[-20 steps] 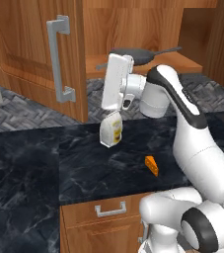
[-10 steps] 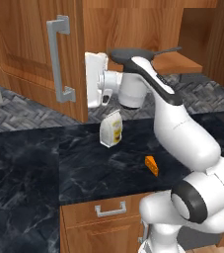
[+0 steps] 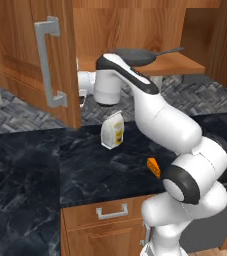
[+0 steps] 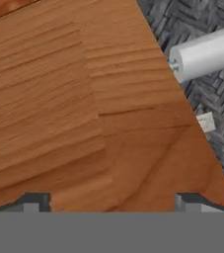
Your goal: Pick the pan from the cabinet and place it on the stove. Then turn on the stove burner for the pan.
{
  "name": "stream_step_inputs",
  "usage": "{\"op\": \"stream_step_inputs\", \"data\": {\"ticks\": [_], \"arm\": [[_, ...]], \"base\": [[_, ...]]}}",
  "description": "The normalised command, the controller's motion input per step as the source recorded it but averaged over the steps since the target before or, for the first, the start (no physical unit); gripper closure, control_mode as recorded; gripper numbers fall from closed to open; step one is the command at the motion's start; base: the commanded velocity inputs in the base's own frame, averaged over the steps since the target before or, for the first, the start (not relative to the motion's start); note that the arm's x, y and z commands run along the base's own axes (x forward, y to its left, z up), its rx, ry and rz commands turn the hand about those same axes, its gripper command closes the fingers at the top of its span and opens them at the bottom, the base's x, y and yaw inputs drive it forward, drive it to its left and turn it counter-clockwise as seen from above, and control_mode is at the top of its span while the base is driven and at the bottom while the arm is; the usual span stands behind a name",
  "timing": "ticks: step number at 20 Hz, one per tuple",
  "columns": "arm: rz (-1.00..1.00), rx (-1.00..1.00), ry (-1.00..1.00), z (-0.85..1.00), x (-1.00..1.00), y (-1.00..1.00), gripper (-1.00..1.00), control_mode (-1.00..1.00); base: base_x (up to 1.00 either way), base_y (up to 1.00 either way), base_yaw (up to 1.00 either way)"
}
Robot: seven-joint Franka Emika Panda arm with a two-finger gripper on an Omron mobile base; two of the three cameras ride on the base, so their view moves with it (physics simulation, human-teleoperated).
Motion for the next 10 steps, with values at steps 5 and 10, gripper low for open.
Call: {"op": "stream_step_inputs", "data": {"ticks": [5, 10], "arm": [[0.20, -0.04, 0.07, 0.00, -0.25, 0.94, -1.00, -1.00], [0.19, -0.04, 0.07, 0.00, -0.20, 0.92, -1.00, -1.00]], "base": [[0.00, 0.00, 0.00], [0.00, 0.00, 0.00]]}}
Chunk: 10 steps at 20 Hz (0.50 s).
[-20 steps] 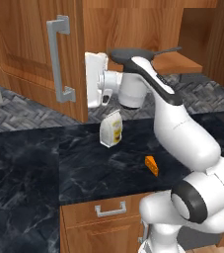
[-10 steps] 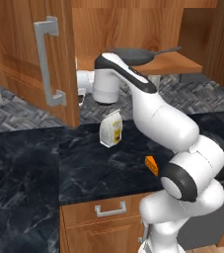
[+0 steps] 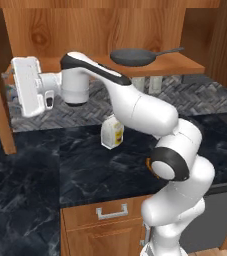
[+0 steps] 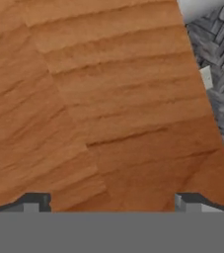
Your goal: Pick the pan from the cabinet and place it on the stove. Then turn on the stove burner for the pan.
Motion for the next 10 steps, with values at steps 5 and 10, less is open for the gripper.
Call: {"op": "stream_step_inputs", "data": {"ticks": [5, 10], "arm": [[0.11, -0.03, 0.04, -0.10, -0.25, 0.51, -1.00, -1.00], [0.01, 0.00, -0.07, -0.02, -0.32, 0.02, -1.00, -1.00]], "base": [[0.00, 0.00, 0.00], [0.00, 0.00, 0.00]]}}
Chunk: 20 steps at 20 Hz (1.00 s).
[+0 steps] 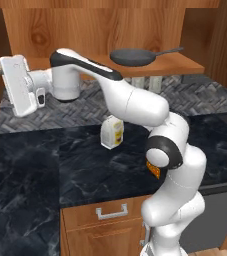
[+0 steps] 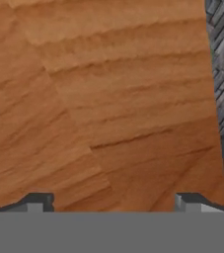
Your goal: Pick the pan from the cabinet and place it on the stove. Then turn on the stove burner for the pan.
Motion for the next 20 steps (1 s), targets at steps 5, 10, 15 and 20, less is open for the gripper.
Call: {"op": "stream_step_inputs", "data": {"ticks": [5, 10, 15, 20], "arm": [[0.00, 0.00, -0.13, 0.01, -0.48, -0.07, -1.00, -1.00], [-0.01, 0.00, -0.14, 0.01, -0.57, -0.31, -1.00, -1.00], [0.00, 0.01, -0.12, 0.00, -0.56, -0.47, -1.00, -1.00], [-0.01, 0.01, -0.11, 0.01, -0.46, -0.55, -1.00, -1.00]], "base": [[0.00, 0.00, 0.00], [0.00, 0.00, 0.00], [0.00, 0.00, 0.00], [0.00, 0.00, 0.00]]}}
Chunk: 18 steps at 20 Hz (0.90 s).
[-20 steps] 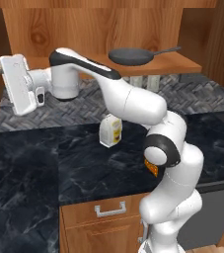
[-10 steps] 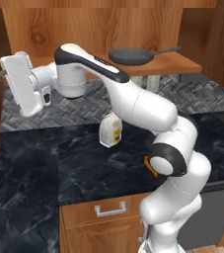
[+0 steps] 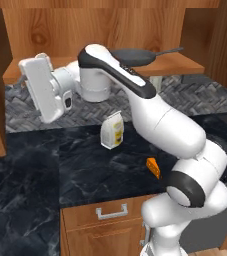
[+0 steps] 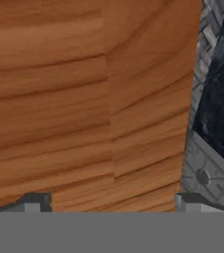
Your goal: Pick the pan from the cabinet and place it on the stove. Then turn on the stove burner for the pan.
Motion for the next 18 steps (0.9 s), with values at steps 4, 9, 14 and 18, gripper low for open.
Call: {"op": "stream_step_inputs", "data": {"ticks": [4, 9, 14, 18], "arm": [[-0.03, 0.00, -0.15, 0.08, -0.31, -0.62, -1.00, -1.00], [-0.09, -0.05, -0.27, 0.12, -0.23, -0.56, -1.00, -1.00], [-0.11, -0.10, -0.33, 0.14, -0.24, -0.54, -1.00, -1.00], [-0.11, -0.11, -0.33, 0.12, -0.20, -0.59, -1.00, -1.00]], "base": [[0.00, 0.00, 0.00], [0.00, 0.00, 0.00], [0.00, 0.00, 0.00], [0.00, 0.00, 0.00]]}}
